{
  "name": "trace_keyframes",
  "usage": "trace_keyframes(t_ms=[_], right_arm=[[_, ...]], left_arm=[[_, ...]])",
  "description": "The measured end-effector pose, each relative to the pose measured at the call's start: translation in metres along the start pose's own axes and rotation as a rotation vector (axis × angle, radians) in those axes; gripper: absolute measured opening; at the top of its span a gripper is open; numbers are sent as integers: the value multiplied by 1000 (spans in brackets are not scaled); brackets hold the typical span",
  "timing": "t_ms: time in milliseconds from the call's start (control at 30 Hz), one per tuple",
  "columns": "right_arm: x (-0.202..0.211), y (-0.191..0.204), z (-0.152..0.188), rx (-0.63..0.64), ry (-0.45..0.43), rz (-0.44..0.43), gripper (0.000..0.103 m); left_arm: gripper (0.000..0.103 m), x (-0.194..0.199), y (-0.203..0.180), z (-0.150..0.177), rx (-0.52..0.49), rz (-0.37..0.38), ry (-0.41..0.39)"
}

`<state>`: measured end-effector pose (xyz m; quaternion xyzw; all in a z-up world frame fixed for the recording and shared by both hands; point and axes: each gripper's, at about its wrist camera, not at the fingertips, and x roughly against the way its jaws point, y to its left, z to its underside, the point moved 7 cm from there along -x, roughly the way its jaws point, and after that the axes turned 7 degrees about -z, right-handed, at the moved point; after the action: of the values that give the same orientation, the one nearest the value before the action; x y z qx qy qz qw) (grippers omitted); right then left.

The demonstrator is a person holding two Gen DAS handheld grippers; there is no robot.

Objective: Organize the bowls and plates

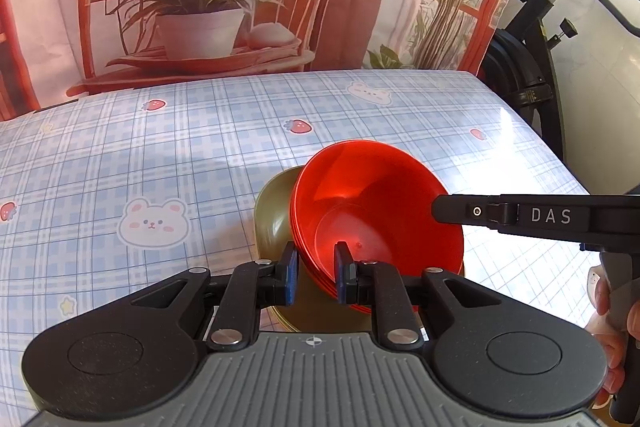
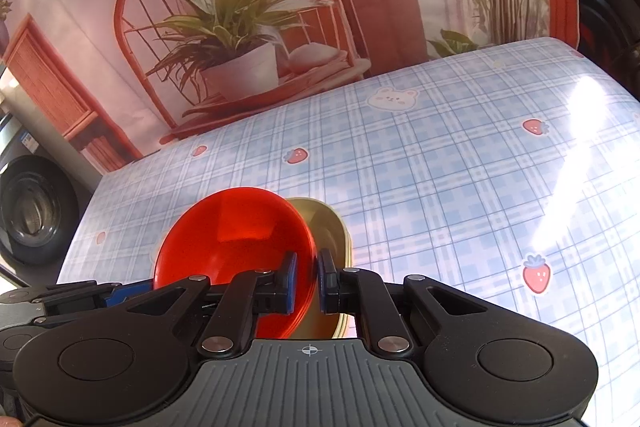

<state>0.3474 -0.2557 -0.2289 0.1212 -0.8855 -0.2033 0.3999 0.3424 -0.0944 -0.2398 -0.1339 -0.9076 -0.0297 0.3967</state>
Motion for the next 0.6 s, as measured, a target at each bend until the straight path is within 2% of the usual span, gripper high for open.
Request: trace_keyframes(t_ms=[300, 600], right_arm=[[-5, 6, -3, 24, 0, 11, 10], [0, 12, -7, 67, -18, 40, 12]], left_arm=[[21, -5, 5, 2, 19, -9, 9], [25, 4, 5, -1, -8, -58, -14]])
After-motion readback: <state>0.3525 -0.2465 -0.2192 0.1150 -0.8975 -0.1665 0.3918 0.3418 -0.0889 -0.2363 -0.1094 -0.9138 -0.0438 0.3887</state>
